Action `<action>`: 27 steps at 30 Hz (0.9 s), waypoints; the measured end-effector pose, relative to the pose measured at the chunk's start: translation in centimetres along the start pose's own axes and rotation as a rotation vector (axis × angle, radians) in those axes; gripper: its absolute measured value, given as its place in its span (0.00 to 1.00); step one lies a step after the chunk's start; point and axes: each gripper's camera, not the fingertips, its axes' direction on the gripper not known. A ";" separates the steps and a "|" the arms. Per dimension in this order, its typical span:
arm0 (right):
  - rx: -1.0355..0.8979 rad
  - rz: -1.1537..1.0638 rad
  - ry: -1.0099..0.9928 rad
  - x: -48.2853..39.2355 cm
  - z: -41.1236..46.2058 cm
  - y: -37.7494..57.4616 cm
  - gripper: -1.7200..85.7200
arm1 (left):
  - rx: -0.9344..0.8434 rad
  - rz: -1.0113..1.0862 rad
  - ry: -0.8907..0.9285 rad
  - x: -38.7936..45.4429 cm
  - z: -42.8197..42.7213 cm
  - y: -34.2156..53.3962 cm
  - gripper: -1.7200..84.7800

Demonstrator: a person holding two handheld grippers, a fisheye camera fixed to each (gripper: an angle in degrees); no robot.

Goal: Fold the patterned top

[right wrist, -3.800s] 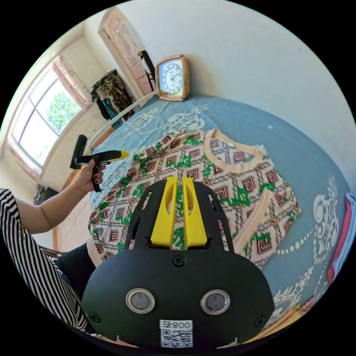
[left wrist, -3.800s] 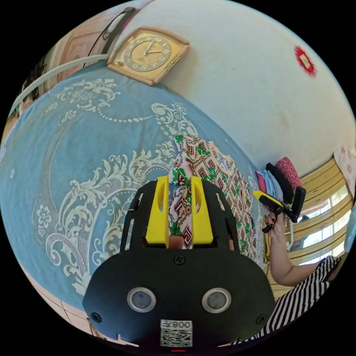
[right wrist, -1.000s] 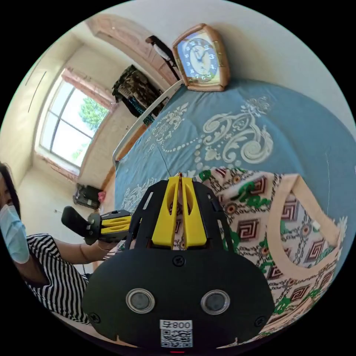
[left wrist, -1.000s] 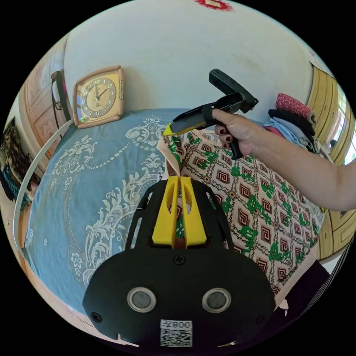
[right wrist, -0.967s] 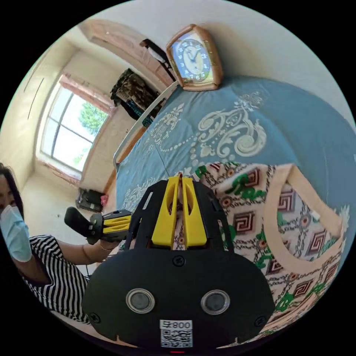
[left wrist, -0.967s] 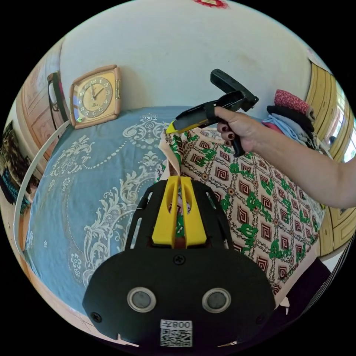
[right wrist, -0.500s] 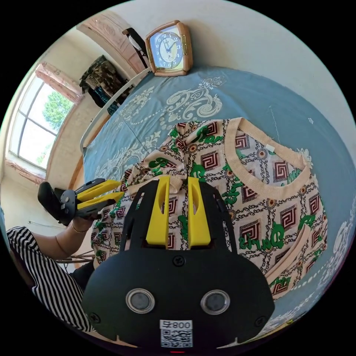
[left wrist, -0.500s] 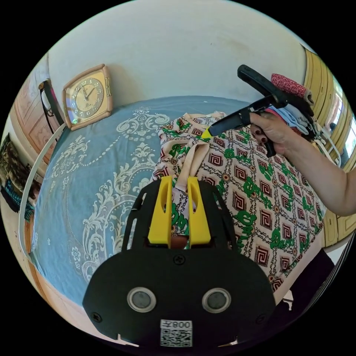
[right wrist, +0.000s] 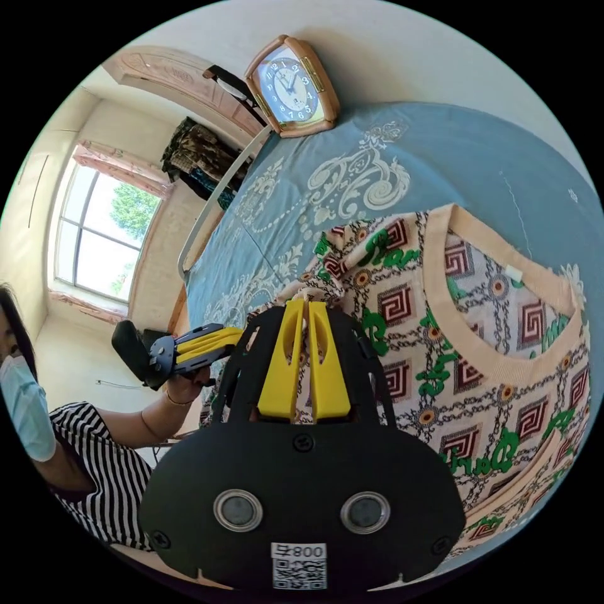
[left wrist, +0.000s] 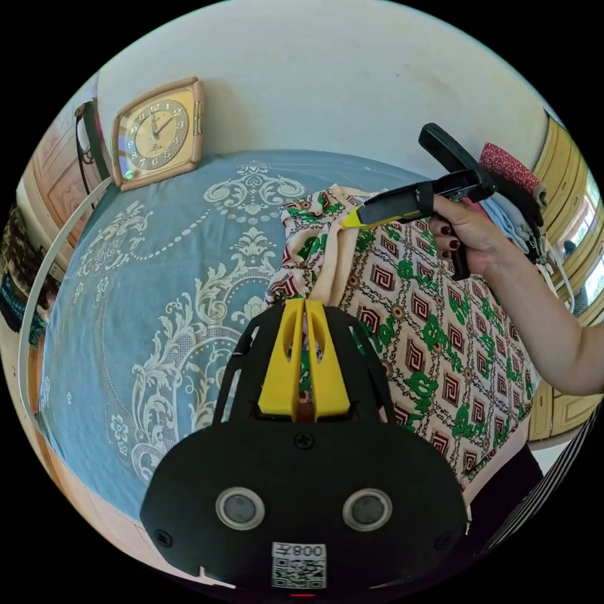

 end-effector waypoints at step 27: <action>-0.068 -0.102 0.128 0.4 -1.2 -4.2 0.09 | -0.035 0.014 0.176 -0.7 1.0 -2.6 0.09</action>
